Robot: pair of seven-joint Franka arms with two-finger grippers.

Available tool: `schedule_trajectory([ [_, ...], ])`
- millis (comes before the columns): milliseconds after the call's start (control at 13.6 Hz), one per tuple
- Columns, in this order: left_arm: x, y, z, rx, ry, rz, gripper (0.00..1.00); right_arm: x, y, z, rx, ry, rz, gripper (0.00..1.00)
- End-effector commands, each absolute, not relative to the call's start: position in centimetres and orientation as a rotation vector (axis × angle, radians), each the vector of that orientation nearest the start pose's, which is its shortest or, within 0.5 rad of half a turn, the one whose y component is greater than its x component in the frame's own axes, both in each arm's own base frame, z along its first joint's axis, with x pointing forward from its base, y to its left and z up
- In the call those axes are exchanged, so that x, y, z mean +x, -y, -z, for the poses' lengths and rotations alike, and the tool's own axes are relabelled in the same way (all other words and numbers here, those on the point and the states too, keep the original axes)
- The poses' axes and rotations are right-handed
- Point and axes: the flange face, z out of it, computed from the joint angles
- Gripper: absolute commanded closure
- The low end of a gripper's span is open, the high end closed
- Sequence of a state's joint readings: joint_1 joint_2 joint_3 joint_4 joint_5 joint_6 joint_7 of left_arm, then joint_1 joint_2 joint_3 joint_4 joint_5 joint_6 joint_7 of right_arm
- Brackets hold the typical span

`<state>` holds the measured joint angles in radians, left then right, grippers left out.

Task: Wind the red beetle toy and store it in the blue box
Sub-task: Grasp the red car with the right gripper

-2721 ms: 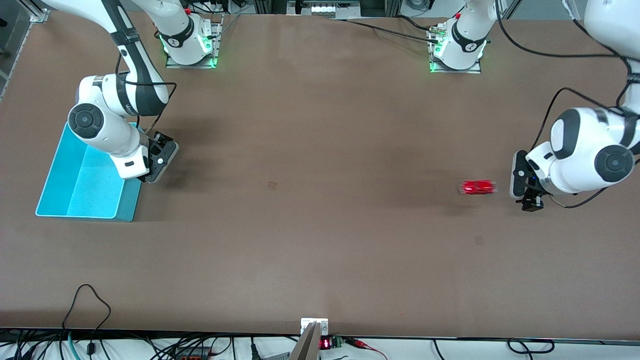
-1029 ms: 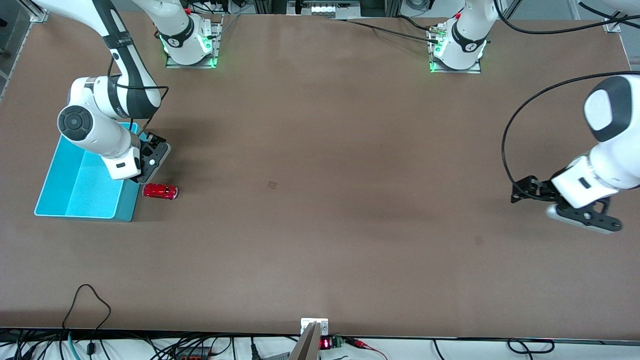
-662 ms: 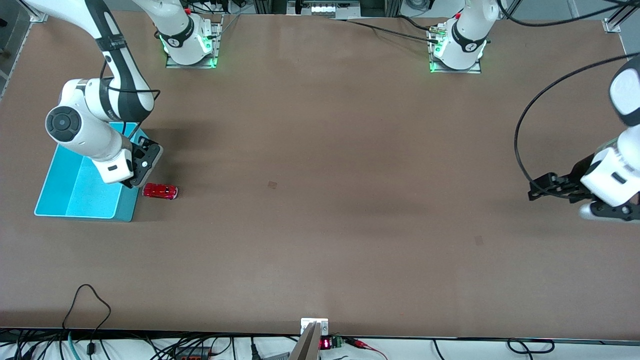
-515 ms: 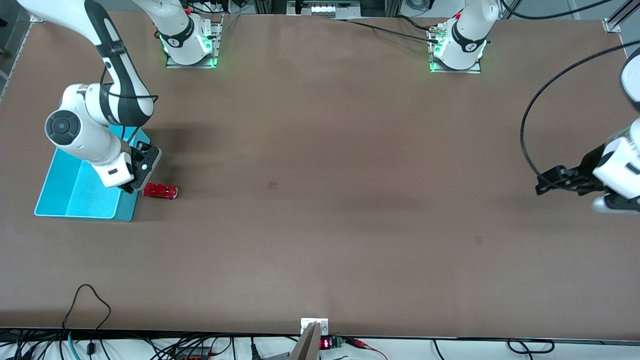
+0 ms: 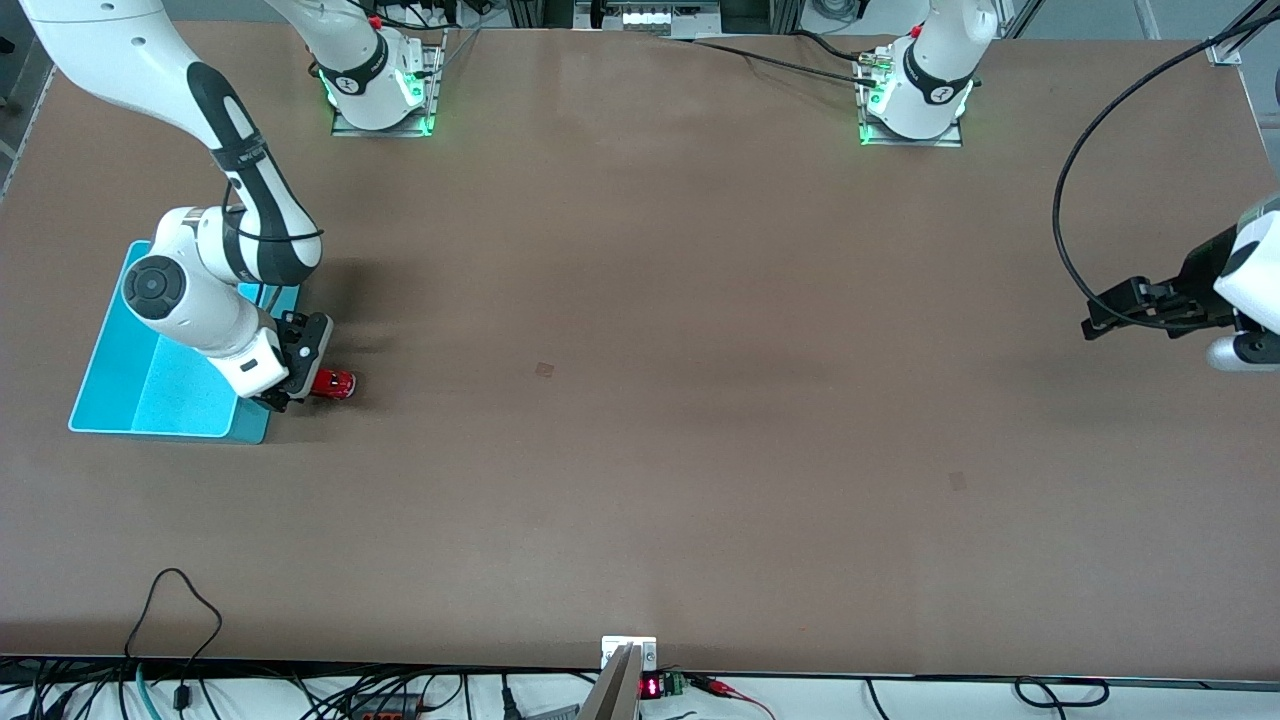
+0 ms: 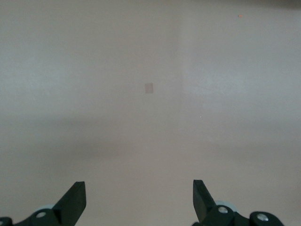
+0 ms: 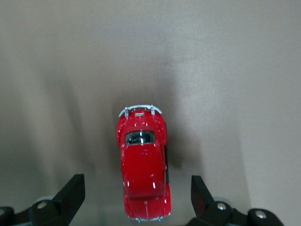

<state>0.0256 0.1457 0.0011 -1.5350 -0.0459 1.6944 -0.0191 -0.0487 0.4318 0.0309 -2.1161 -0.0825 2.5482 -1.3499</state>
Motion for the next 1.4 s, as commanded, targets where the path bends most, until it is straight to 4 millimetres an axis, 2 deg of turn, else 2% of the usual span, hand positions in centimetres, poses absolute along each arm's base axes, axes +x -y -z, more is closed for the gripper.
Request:
schedule_trajectory([
  [0, 57.3, -1.5, -56.8, -3.207, 0.127, 0.025, 0.00, 58.4, 0.9, -19.8, -2.361, 2.133, 0.010, 0.00],
  [74, 57.0, -1.6, -57.0, -3.204, 0.129, 0.040, 0.00, 58.4, 0.8, -19.7, -2.333, 2.164, 0.009, 0.29],
  [147, 56.9, -1.6, -57.2, -3.198, 0.130, 0.044, 0.00, 58.6, 0.4, -20.0, -2.297, 2.208, 0.013, 0.71],
  [221, 56.7, -1.6, -57.4, -3.196, 0.129, 0.047, 0.00, 59.4, 0.2, -20.9, -2.288, 2.233, 0.035, 0.94],
  [294, 56.6, -1.4, -57.8, -3.196, 0.129, 0.056, 0.00, 59.7, 0.0, -21.3, -2.294, 2.232, 0.044, 1.00],
  [515, 56.6, -1.2, -57.8, -3.193, 0.135, 0.056, 0.00, 59.8, 0.0, -21.8, -2.340, 2.181, 0.066, 1.00],
  [662, 56.9, -1.4, -57.5, -3.196, 0.150, 0.019, 0.00, 60.0, -0.2, -24.0, -2.419, 2.090, 0.095, 1.00],
  [882, 57.2, -1.9, -58.1, -3.195, 0.166, 0.034, 0.00, 60.4, -1.0, -26.5, -2.510, 1.948, 0.094, 1.00],
  [1103, 57.0, -2.8, -58.7, -3.193, 0.159, 0.031, 0.00, 59.9, -1.4, -30.8, -2.660, 1.728, 0.095, 1.00],
  [1250, 56.9, -2.1, -58.7, -3.168, 0.126, 0.022, 0.00, 59.5, -1.0, -34.0, -2.810, 1.481, 0.115, 1.00],
  [1324, 56.9, -2.0, -58.8, -3.156, 0.119, 0.024, 0.00, 59.2, -0.1, -35.4, -2.889, 1.323, 0.117, 1.00],
])
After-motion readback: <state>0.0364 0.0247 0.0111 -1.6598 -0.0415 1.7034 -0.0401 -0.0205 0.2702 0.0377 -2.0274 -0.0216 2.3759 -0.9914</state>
